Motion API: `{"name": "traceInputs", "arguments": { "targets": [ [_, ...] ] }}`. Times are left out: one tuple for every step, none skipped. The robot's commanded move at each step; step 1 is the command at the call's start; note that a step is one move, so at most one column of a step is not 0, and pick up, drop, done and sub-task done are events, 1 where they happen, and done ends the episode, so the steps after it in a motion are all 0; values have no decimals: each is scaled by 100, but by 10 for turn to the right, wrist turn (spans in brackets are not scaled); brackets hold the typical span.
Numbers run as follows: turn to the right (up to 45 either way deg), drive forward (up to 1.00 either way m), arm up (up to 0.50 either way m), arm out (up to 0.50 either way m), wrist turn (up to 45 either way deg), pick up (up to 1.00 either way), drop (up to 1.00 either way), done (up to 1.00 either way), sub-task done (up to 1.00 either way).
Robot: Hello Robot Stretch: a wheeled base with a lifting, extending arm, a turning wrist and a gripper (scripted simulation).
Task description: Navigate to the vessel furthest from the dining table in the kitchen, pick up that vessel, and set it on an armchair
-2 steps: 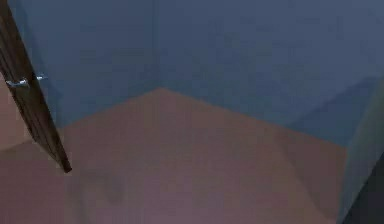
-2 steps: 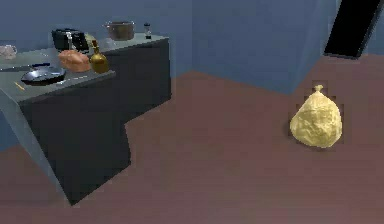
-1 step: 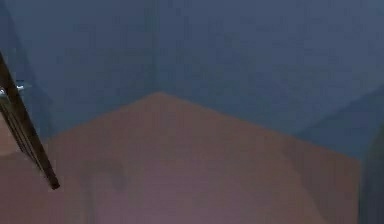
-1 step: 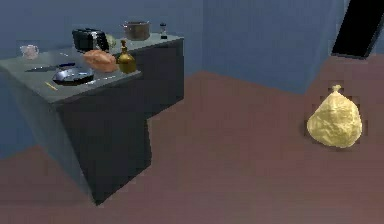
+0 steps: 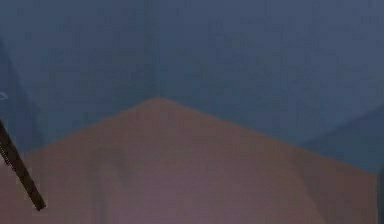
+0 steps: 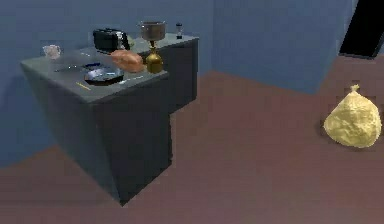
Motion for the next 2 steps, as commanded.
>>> {"name": "traceInputs", "arguments": {
  "targets": [
    [270,0,0,0,0,0,0,0,0],
    [0,80,0,0,0,0,0,0,0]
  ]
}}
